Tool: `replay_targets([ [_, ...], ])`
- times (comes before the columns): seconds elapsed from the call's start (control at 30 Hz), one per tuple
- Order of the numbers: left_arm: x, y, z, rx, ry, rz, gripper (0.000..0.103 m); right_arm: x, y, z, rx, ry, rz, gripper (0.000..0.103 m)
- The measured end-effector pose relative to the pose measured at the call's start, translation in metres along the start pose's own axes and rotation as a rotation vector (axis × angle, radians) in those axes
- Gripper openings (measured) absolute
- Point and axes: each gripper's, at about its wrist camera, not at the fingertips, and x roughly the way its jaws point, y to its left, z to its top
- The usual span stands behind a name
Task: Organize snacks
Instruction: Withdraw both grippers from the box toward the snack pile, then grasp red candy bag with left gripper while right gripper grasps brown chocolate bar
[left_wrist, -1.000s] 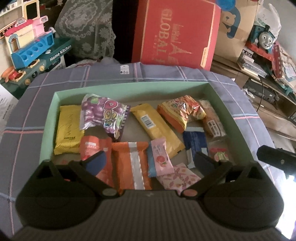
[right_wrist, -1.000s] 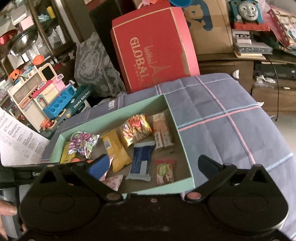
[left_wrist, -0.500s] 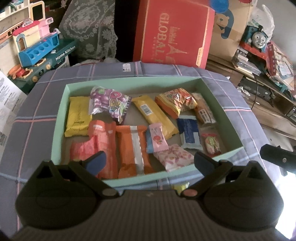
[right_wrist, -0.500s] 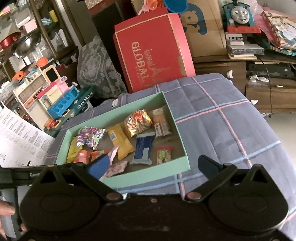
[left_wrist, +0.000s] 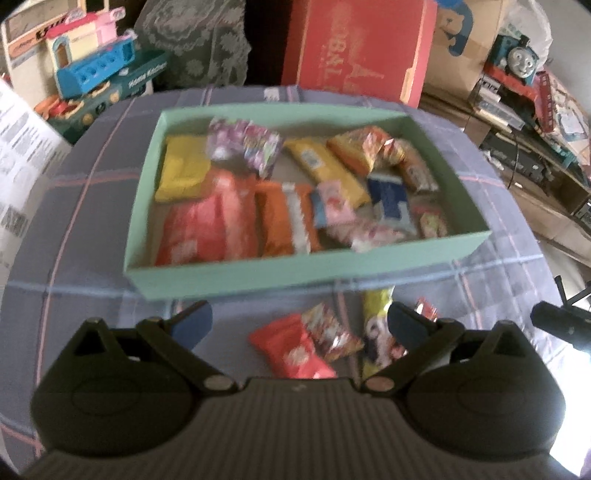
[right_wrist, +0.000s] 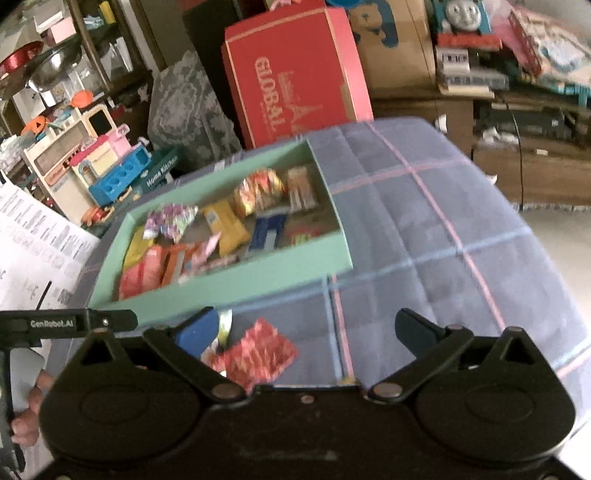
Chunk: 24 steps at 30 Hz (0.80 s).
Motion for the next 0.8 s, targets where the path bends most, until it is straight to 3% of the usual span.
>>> replay_targets([
  [0.4,0.022,0.016,-0.049,-0.036,0.110,0.026,0.103,0.012,-0.013,-0.058,-0.050,0.122,-0.064,0.102],
  [0.73,0.029,0.018,-0.051,-0.048,0.130,0.045,0.103,0.034,-0.014,-0.065,-0.120,0.157,-0.062,0.061],
  [0.8,0.031,0.018,-0.051,-0.051,0.133,0.049,0.103,0.034,-0.009,-0.069,-0.144,0.159,-0.064,0.056],
])
